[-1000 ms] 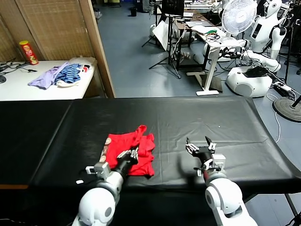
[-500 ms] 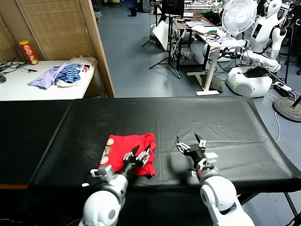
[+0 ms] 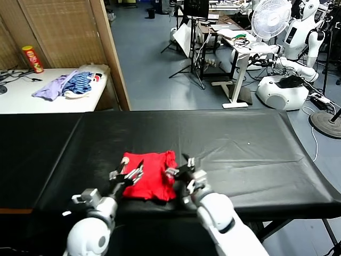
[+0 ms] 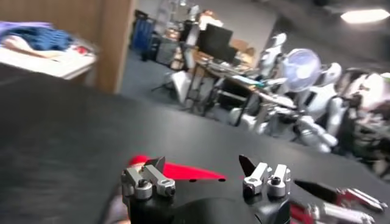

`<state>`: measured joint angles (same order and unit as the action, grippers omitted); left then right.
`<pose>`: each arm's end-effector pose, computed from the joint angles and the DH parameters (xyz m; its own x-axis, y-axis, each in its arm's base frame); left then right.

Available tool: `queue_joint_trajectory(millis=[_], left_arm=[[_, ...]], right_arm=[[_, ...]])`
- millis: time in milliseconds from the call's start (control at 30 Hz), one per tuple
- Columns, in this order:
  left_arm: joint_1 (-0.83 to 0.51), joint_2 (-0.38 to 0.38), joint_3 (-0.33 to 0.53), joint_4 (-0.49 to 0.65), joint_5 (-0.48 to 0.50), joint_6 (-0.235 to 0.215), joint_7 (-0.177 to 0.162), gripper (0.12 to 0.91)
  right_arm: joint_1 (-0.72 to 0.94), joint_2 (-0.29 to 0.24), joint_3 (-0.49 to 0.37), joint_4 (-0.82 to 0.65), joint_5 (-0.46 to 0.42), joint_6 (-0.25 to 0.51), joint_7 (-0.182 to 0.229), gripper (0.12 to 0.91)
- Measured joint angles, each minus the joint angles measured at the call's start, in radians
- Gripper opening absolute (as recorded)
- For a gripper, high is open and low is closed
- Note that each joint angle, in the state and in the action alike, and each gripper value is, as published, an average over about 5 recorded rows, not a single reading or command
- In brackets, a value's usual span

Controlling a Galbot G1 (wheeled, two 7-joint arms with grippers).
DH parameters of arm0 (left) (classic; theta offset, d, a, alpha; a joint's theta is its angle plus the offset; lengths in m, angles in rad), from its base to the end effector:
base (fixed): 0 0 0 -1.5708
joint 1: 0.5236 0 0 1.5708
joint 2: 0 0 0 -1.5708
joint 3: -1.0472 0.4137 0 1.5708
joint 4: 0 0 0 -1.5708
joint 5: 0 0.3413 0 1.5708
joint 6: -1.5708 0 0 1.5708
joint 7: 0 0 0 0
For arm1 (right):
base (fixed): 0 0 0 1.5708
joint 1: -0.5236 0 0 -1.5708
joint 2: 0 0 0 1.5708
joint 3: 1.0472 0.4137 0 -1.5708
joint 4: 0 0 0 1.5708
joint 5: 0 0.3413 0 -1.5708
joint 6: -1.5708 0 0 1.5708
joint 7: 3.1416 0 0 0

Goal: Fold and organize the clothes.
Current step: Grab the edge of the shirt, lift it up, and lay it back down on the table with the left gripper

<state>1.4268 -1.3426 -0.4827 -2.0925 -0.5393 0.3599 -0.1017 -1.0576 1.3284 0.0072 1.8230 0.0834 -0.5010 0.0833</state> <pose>0.1857 0.0433 -0.3325 -0.9547 0.1653 0.2474 0.0839 0.9473 -0.3091 0.2837 0.0796 -0.3611 -0.8586 -0.3671 0.3578 -0.4415 0.8843 -0.1522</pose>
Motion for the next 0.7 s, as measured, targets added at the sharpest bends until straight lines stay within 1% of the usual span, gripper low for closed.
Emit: queue_joint_trajectory(millis=[100,133,200,300,400,500,567,700], left_arm=[[0.002,-0.005,-0.021,0.013,0.000,0.001,0.004,0.798],[0.001,-0.007,-0.027,0.017,-0.004,0.001,0.005,0.798],[0.000,-0.008,-0.040,0.026,-0.018,0.004,0.007,0.798],[-0.002,-0.006,-0.058,0.040,-0.057,0.008,0.014,0.798],[-0.008,-0.006,-0.078,0.058,-0.123,0.021,0.018,0.798],[-0.020,-0.008,-0.098,0.082,-0.200,0.037,0.019,0.798],[-0.027,-0.010,-0.110,0.101,-0.246,0.039,0.020,0.798],[-0.032,-0.011,-0.126,0.137,-0.339,0.040,0.028,0.798]], right_arm=[[-0.006,0.008,-0.012,-0.027,-0.085,0.018,0.021,0.798],[-0.007,0.012,-0.013,-0.033,-0.100,0.029,0.028,0.798],[-0.010,0.020,-0.013,-0.038,-0.095,0.057,0.043,0.798],[-0.017,0.033,-0.002,-0.026,-0.037,0.100,0.058,0.798],[-0.029,0.037,0.021,0.007,0.047,0.123,0.059,0.798],[-0.048,0.026,0.054,0.056,0.140,0.128,0.057,0.798],[-0.061,0.016,0.079,0.093,0.194,0.127,0.056,0.798],[-0.091,-0.001,0.129,0.161,0.254,0.125,0.055,0.798]])
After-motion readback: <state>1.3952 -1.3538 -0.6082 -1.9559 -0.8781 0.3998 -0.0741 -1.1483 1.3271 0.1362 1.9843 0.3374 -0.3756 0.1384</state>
